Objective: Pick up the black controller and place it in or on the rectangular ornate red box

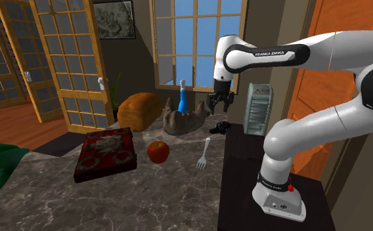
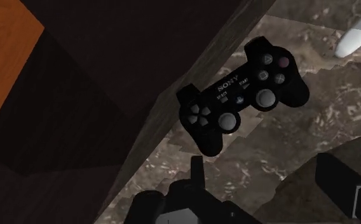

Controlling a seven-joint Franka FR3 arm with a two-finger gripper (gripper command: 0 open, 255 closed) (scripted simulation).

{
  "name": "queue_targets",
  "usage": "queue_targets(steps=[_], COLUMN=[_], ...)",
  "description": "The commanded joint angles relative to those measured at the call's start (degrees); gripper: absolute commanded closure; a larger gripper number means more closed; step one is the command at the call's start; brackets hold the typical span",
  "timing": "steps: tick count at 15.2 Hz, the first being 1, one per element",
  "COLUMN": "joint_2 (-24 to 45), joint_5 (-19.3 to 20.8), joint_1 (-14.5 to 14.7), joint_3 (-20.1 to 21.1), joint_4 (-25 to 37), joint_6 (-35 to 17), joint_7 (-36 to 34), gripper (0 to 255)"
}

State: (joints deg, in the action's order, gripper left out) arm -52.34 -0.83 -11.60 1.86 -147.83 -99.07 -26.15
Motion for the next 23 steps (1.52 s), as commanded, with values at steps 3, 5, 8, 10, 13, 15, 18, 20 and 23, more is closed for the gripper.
queue_targets(steps=[3, 5, 8, 10, 13, 15, 18, 20, 23], joint_2=[-20.10, -20.18, -19.90, -19.61, -19.31, -19.30, -19.30, -19.30, -19.31], joint_5=[1.18, 1.16, 1.18, 1.19, 1.20, 1.20, 1.20, 1.20, 1.20], joint_1=[-3.34, -3.40, -3.42, -3.43, -3.46, -3.46, -3.46, -3.46, -3.45], joint_3=[0.69, 0.71, 0.70, 0.69, 0.69, 0.69, 0.69, 0.69, 0.69], joint_4=[-14.54, -15.37, -17.57, -18.99, -20.09, -20.08, -20.08, -20.07, -20.07], joint_6=[-4.90, -5.72, -8.20, -9.92, -11.31, -11.32, -11.32, -11.30, -11.30], joint_7=[-5.14, -5.14, -5.15, -5.15, -5.15, -5.15, -5.15, -5.15, -5.15], gripper=[0, 0, 0, 0, 0, 0, 0, 255, 255])
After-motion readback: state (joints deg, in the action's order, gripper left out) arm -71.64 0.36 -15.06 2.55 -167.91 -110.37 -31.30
